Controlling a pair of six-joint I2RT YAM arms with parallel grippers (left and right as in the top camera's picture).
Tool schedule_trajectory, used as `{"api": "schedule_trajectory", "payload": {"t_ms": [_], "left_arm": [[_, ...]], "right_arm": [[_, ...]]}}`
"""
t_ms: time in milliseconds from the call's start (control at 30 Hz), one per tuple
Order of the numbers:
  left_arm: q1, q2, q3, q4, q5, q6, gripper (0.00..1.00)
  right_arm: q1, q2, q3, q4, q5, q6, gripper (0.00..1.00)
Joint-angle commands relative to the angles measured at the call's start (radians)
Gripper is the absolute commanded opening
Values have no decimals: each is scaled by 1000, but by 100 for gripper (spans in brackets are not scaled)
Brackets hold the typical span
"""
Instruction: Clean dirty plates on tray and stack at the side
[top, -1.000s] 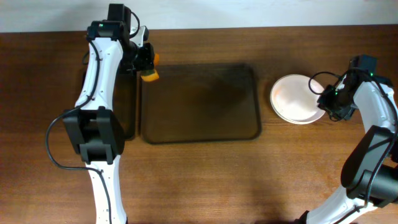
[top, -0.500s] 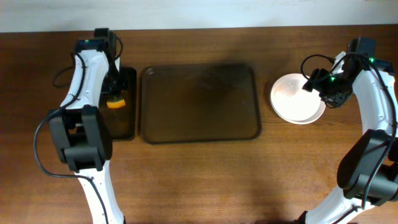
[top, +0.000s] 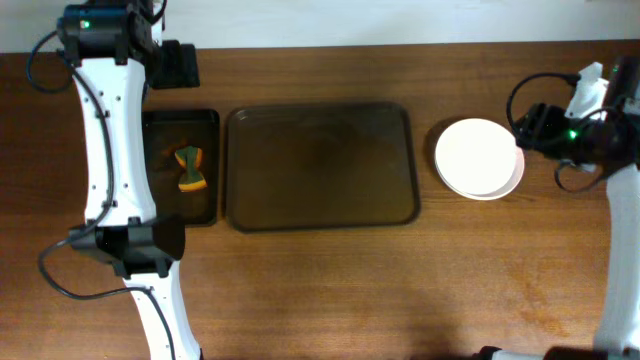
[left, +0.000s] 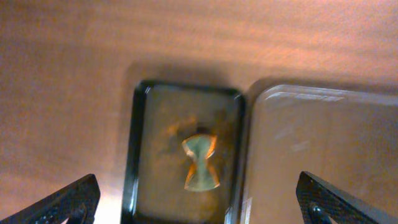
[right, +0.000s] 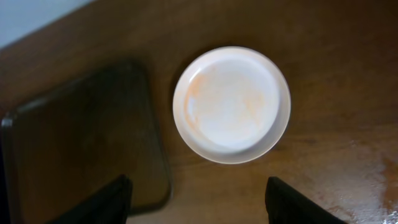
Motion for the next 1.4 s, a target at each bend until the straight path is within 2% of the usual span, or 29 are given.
{"api": "schedule_trajectory", "payload": {"t_ms": [0, 33, 67, 100, 233, 367, 433, 500, 600, 700, 800, 867, 900, 967, 1367], "left_arm": [[-9, 8, 21, -6, 40, 0, 100], [-9, 8, 21, -6, 40, 0, 100], [-9, 8, 21, -8, 40, 0, 100], [-9, 8, 21, -9, 40, 0, 100], [-9, 8, 21, -9, 40, 0, 100], [-9, 8, 21, -9, 40, 0, 100], [-9, 8, 21, -9, 40, 0, 100], [-9, 8, 21, -9, 40, 0, 100], [-9, 8, 21, -9, 40, 0, 100], [-9, 8, 21, -9, 40, 0, 100], [-9, 8, 21, -9, 40, 0, 100], [-9, 8, 21, -9, 40, 0, 100], [-9, 8, 21, -9, 40, 0, 100], [-9, 8, 21, -9, 40, 0, 100], [-9, 8, 21, -16, 40, 0, 100]], "right_arm": [[2, -156, 14, -111, -8, -48, 69], [2, -232, 14, -172, -9, -97, 69], [2, -304, 14, -230, -15, -106, 75], [2, -389, 14, -294, -39, -105, 98], [2, -584, 14, -371, 3, -106, 98], [2, -612, 8, -365, 4, -133, 98], [18, -649, -100, -159, 4, -204, 98], [79, -746, -307, 92, 4, -279, 98], [156, -1044, -969, 863, 4, -326, 98], [233, -1260, -1341, 1114, 12, -326, 98], [271, -1436, -1533, 1155, 58, -280, 98], [271, -1480, -1578, 1158, 205, -79, 98], [271, -1484, -1589, 1159, 226, -59, 98], [271, -1484, -1603, 1050, 214, -60, 98], [271, -1484, -1603, 1056, 214, -67, 98]]}}
